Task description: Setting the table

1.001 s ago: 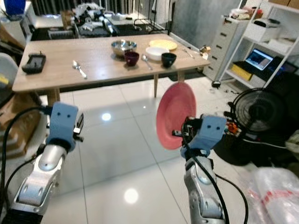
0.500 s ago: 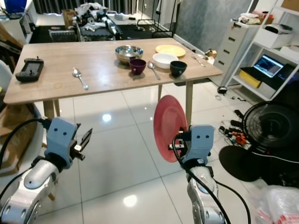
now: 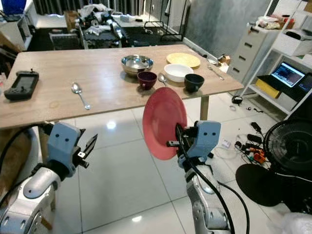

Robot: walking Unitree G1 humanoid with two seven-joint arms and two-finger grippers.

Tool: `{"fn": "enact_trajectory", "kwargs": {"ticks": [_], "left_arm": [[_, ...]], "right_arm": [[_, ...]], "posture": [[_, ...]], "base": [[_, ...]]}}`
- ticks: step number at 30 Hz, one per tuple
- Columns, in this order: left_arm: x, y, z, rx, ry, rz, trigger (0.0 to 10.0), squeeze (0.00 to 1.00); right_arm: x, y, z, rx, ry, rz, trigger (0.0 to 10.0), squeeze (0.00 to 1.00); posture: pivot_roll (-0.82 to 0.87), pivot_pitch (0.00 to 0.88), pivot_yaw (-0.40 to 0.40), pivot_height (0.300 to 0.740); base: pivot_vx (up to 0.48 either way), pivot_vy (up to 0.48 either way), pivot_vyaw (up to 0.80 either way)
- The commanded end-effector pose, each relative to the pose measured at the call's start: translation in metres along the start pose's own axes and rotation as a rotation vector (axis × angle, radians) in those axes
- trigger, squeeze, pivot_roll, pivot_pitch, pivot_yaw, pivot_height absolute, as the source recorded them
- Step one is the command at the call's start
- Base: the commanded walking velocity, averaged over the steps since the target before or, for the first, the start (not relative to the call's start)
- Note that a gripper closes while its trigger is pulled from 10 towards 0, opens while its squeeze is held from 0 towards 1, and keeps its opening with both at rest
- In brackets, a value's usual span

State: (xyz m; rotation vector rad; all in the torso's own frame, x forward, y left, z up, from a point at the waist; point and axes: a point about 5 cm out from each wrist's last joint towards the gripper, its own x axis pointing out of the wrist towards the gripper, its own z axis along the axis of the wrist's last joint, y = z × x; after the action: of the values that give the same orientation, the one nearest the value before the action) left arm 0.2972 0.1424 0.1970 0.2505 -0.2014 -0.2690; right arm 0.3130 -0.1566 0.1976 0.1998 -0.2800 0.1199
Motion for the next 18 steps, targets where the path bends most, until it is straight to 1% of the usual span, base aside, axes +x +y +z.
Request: {"fn": "enact_trajectory", "kwargs": {"ticks": [1, 5, 13, 17, 18], "left_arm": [[-0.0003, -0.0036, -0.0012, -0.001, 0.011, -0.015, 10.0, 0.0], [0.0, -0.0032, -0.001, 0.0, 0.01, -0.012, 10.0, 0.0], [0.0013, -0.0035, -0.001, 0.001, 0.008, -0.011, 10.0, 0.0], [0.002, -0.004, -0.0011, 0.003, 0.007, -0.011, 10.0, 0.0], [0.0022, -0.004, -0.0011, 0.003, 0.006, -0.011, 10.0, 0.0]], "right_arm": [[-0.0028, -0.0043, 0.0005, 0.018, 0.002, -0.019, 10.0, 0.0], [-0.0025, -0.0011, -0.0005, 0.035, 0.008, -0.012, 10.0, 0.0], [-0.0014, -0.0003, -0.0002, 0.042, 0.011, -0.008, 10.0, 0.0], [-0.001, 0.0015, 0.0007, 0.069, 0.012, 0.006, 10.0, 0.0], [-0.001, 0.0036, 0.0013, 0.089, 0.011, 0.018, 10.0, 0.0]], "posture": [[0.1, 0.073, 0.033, 0.74], [0.1, 0.065, 0.032, 0.74], [0.1, 0.058, 0.031, 0.74], [0.1, 0.055, 0.031, 0.74], [0.1, 0.053, 0.03, 0.74]], "base": [[0.48, 0.0, 0.0], [0.48, 0.0, 0.0], [0.48, 0.0, 0.0], [0.48, 0.0, 0.0], [0.48, 0.0, 0.0]]}}
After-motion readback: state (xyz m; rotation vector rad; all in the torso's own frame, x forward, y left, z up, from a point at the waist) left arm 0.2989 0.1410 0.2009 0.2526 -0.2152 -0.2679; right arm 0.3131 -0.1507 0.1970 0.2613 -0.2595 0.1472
